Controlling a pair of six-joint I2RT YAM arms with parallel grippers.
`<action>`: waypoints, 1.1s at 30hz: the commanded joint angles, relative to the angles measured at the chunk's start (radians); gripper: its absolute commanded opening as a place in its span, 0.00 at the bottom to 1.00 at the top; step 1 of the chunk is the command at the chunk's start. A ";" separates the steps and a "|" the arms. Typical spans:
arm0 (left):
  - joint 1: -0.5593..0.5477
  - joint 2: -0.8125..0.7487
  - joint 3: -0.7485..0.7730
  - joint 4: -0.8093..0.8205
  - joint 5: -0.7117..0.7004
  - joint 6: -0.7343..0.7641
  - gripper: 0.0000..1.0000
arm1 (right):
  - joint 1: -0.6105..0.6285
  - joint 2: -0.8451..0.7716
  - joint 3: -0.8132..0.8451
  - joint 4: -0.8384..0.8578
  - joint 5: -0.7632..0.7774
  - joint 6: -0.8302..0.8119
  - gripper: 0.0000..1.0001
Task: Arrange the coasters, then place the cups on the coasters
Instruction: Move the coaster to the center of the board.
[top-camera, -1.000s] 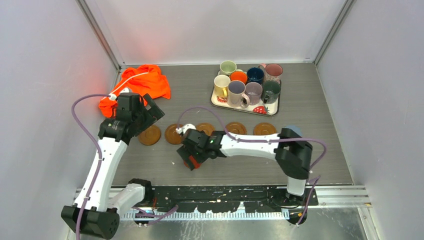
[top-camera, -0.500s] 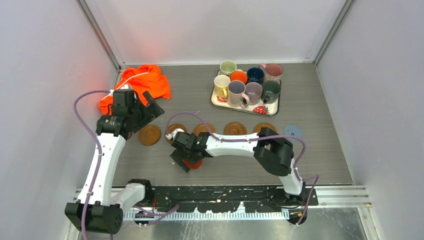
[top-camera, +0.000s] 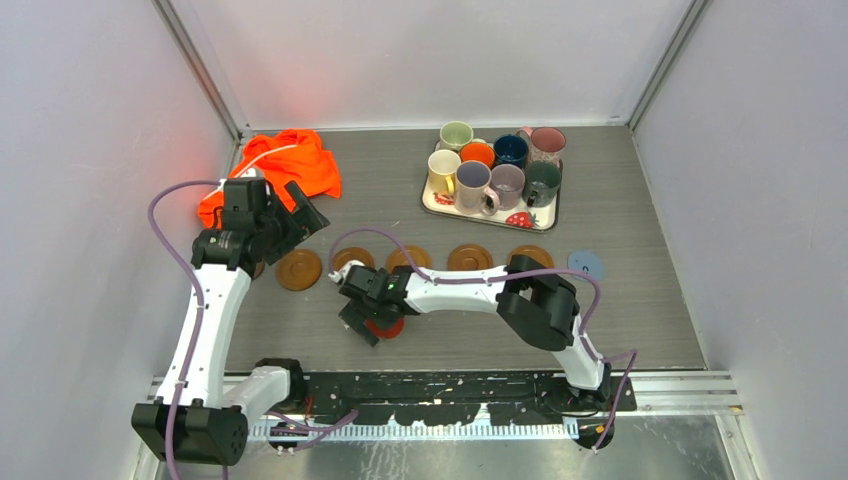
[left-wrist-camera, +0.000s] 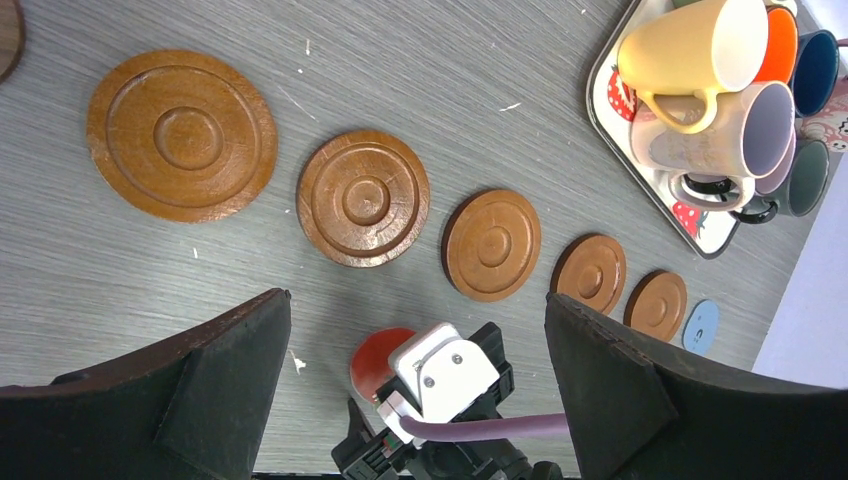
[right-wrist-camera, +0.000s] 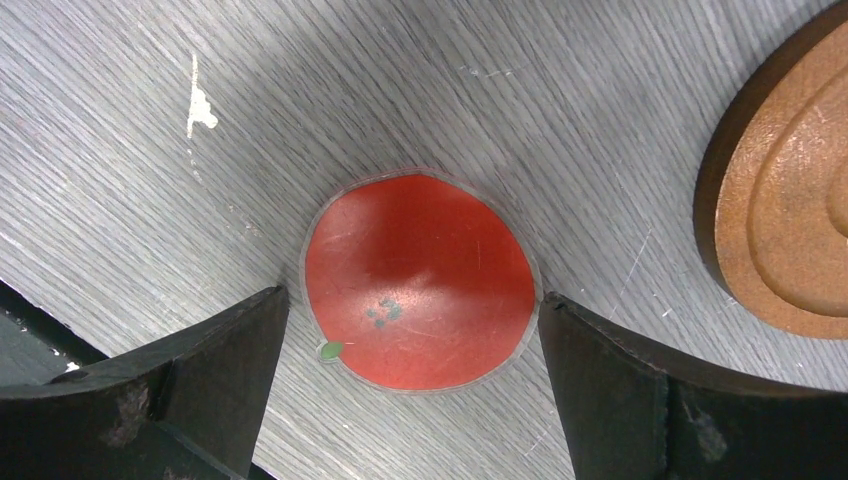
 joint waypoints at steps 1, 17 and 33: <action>0.010 0.004 0.013 0.044 0.024 0.026 1.00 | 0.002 0.005 0.038 0.004 -0.015 -0.013 1.00; 0.017 0.012 0.000 0.052 0.048 0.028 1.00 | -0.010 0.031 0.020 -0.017 -0.026 0.042 1.00; 0.019 0.002 -0.015 0.056 0.061 0.025 1.00 | -0.010 -0.013 -0.022 -0.044 0.026 0.109 1.00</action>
